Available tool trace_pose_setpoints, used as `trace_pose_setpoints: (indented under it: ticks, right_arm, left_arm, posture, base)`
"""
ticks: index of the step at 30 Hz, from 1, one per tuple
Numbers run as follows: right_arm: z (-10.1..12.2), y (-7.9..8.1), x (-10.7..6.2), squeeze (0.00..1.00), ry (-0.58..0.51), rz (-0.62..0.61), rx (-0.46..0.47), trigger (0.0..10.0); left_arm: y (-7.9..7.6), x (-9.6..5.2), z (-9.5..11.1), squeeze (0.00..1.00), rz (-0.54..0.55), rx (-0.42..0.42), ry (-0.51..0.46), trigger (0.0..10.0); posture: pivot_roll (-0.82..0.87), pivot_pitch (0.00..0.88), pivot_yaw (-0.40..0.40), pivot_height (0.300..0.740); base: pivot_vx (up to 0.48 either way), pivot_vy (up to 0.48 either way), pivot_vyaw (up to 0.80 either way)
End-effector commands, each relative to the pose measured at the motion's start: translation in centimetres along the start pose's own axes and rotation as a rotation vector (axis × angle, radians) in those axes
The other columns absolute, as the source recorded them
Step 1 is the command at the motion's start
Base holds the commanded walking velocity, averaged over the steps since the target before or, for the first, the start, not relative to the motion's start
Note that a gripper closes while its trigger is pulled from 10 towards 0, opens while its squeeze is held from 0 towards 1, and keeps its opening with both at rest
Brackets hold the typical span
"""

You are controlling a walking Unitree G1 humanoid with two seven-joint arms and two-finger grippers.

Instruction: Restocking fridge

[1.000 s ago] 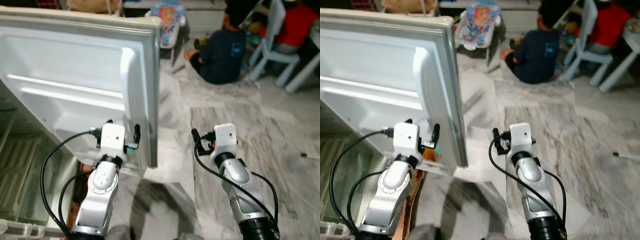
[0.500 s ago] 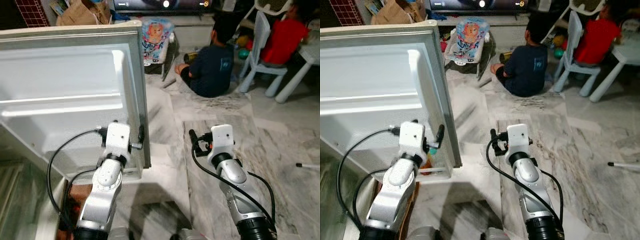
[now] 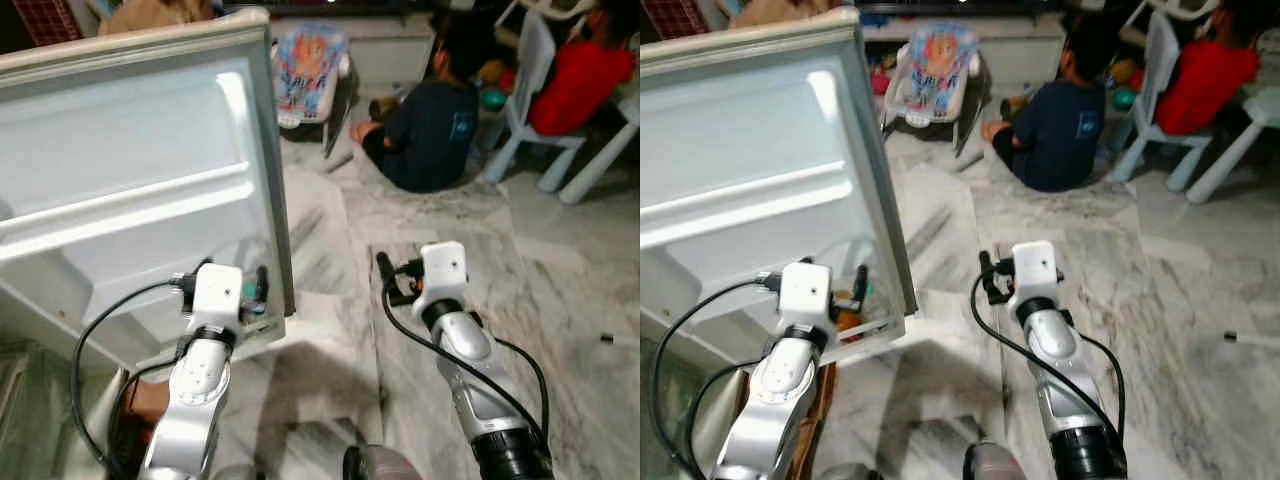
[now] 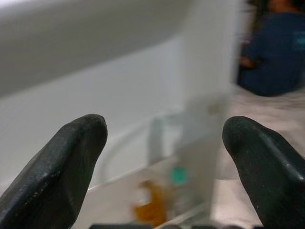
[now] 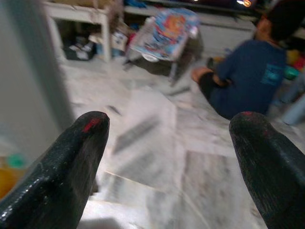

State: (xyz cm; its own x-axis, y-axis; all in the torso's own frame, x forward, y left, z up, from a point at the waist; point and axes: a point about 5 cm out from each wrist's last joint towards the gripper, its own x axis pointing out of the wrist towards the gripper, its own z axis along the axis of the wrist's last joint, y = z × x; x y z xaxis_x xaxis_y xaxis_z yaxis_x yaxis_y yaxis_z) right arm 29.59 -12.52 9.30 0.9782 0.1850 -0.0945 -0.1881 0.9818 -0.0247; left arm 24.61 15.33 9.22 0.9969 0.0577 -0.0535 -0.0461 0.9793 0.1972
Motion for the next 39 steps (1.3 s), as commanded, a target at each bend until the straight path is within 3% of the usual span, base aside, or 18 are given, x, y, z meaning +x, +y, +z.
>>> trace_pose_setpoints:
  ticks: [1,7,15,19,22,28,32,39]
  right_arm:
    - [-0.1,-0.2,0.0,0.00,0.000,-0.005,-0.003,10.0]
    - [-0.2,-0.3,0.1,0.00,0.002,-0.016,0.044,10.0]
    - [2.1,-1.0,1.1,0.00,-0.058,0.016,0.001,10.0]
    - [2.3,-1.6,1.0,0.00,-0.051,0.077,0.048,10.0]
    - [2.2,-0.8,0.5,0.00,-0.025,0.171,-0.054,10.0]
    - [1.1,-0.6,-0.3,0.00,0.075,0.254,-0.022,10.0]
    - [0.6,-0.9,-0.9,0.00,0.066,0.258,-0.073,10.0]
    - [-0.1,-3.3,-2.4,0.00,-0.016,0.016,-0.113,10.0]
  left_arm:
    - [0.8,-0.5,0.4,0.00,0.047,-0.004,-0.025,10.0]
    - [1.8,-1.3,0.4,0.00,0.103,-0.013,-0.038,10.0]
    - [2.5,-0.5,2.3,0.00,0.143,-0.036,-0.089,10.0]
    - [2.4,-0.5,1.6,0.00,0.160,-0.068,-0.067,10.0]
    - [1.9,-0.5,1.4,0.00,0.149,-0.074,-0.056,10.0]
    - [1.8,-0.9,0.1,0.00,0.127,-0.048,-0.019,10.0]
    - [2.2,-2.0,-1.3,0.00,0.135,-0.030,0.022,10.0]
    - [3.6,-5.5,-3.2,0.00,0.172,0.012,0.077,10.0]
  posture:
    - [0.00,0.090,-0.028,0.740]
    - [0.01,0.092,-0.018,0.740]
    - [0.00,0.107,-0.042,0.740]
    - [-0.02,0.083,-0.038,0.740]
    - [-0.02,0.060,-0.045,0.740]
    - [-0.02,0.023,-0.054,0.740]
    - [-0.01,0.003,-0.050,0.740]
    - [-0.01,0.000,-0.017,0.740]
  base:
    - [0.000,0.000,0.00]
    - [0.000,0.000,0.00]
    - [0.000,0.000,0.00]
    - [0.000,0.000,0.00]
    - [0.000,0.000,0.00]
    - [0.000,0.000,0.00]
    - [0.000,0.000,0.00]
    - [0.000,0.000,0.00]
